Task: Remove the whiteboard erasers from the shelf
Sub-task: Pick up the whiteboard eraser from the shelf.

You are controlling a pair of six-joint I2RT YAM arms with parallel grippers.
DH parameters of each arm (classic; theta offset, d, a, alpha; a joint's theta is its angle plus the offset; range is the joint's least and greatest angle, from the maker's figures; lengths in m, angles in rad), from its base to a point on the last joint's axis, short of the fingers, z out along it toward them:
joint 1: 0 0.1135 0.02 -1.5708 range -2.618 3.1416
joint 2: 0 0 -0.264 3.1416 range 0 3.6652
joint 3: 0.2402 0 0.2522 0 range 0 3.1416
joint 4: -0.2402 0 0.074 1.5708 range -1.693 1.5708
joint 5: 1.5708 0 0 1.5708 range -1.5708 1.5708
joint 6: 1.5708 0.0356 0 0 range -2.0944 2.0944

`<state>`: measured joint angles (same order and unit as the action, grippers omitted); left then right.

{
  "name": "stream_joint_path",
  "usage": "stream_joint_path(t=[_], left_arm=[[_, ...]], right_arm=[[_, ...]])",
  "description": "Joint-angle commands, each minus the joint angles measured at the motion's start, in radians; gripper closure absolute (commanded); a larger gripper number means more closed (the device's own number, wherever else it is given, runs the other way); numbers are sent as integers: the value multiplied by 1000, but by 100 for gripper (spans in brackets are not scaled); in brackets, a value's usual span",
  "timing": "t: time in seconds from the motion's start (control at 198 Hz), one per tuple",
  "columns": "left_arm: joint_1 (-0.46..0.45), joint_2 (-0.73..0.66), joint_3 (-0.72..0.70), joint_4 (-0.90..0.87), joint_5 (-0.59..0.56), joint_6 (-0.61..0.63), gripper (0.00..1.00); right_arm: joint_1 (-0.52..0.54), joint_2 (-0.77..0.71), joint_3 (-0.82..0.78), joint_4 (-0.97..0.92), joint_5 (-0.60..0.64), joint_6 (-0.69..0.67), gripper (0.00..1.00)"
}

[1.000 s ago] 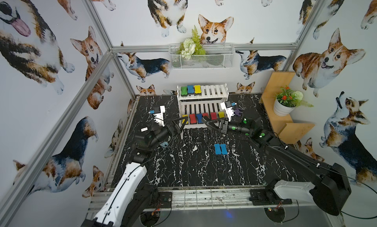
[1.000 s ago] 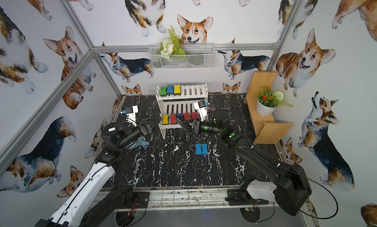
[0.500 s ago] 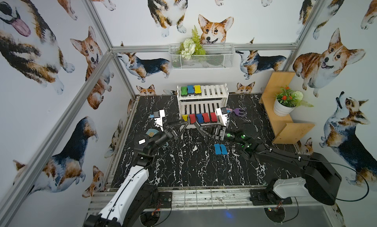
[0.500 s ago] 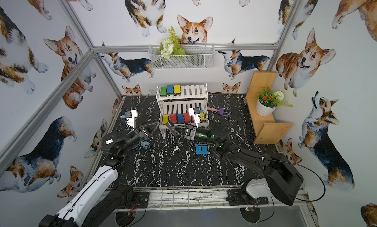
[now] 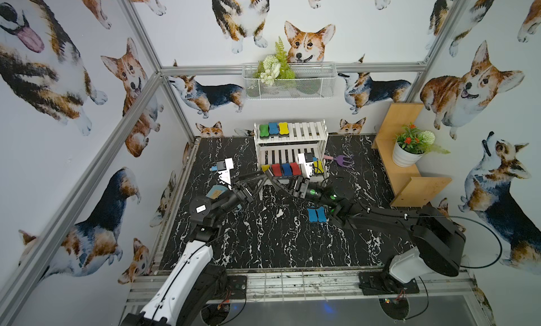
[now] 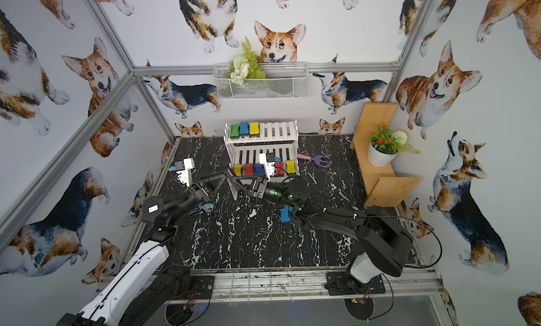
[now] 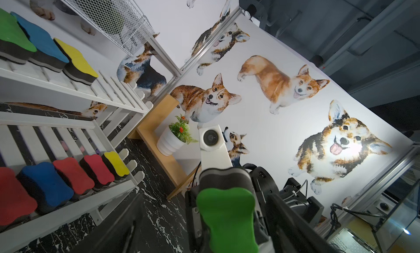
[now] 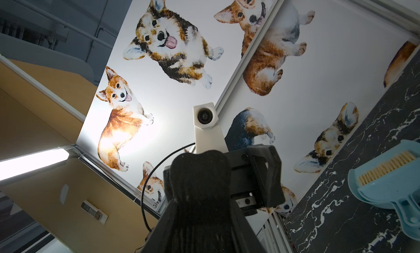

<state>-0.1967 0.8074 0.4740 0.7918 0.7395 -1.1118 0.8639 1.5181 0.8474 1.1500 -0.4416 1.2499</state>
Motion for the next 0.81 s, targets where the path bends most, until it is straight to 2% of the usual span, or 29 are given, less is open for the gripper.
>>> stream_joint_path(t=[0.0,0.096,0.494,0.767,0.802], left_arm=[[2,-1,0,47,6,-12,14],[2,0,2,58,8,-21,15],[2,10,-2,99,14,-46,33],[2,8,-6,101,17,-57,48],[2,7,-5,97,15,-56,54]], right_arm=[[12,17,21,55,22,19,72],[15,29,18,64,31,28,72],[25,69,28,103,27,67,72],[26,86,46,110,27,77,72],[26,85,47,109,25,76,72]])
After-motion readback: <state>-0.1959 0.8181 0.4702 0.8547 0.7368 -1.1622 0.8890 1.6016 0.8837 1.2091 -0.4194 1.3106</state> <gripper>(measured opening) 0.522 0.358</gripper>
